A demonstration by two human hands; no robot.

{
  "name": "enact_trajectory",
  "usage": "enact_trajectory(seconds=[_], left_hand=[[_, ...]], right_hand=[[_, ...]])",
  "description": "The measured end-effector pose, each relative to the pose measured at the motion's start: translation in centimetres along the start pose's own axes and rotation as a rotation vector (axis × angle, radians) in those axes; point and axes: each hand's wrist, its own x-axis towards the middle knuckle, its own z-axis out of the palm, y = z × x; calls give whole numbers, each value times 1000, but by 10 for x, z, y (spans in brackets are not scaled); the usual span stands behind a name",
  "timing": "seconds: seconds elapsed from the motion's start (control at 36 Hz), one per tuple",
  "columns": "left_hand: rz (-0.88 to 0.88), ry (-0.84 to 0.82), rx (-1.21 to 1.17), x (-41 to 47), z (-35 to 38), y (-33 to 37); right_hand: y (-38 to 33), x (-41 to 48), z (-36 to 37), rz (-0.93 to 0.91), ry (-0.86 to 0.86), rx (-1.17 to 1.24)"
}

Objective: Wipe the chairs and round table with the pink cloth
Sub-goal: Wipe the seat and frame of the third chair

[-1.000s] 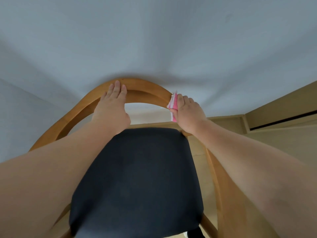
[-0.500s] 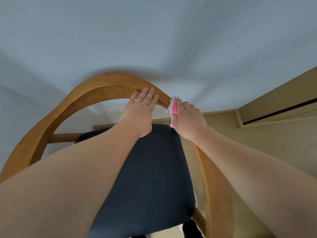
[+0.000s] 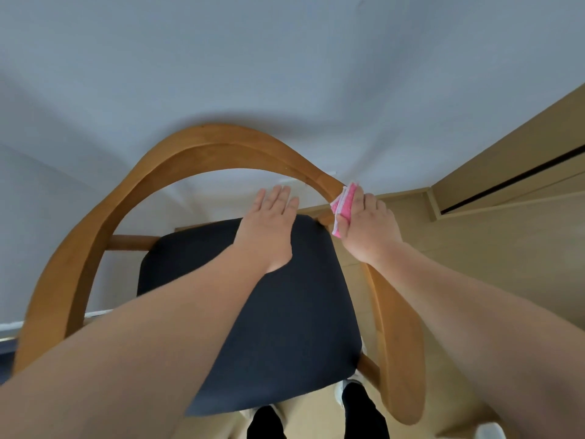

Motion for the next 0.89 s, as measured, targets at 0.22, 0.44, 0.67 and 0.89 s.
enact_trajectory(seconds=[0.22, 0.44, 0.67, 0.89], left_hand=[[-15, 8, -168, -51, 14, 10], [-80, 4, -366, -130, 28, 16], [-285, 47, -537, -211, 48, 39], [-629, 35, -692, -316, 46, 86]], right_hand=[[7, -36, 9, 87, -24, -31], [13, -77, 16, 149, -63, -18], [18, -107, 27, 174, -81, 14], [20, -154, 25, 218, -188, 81]])
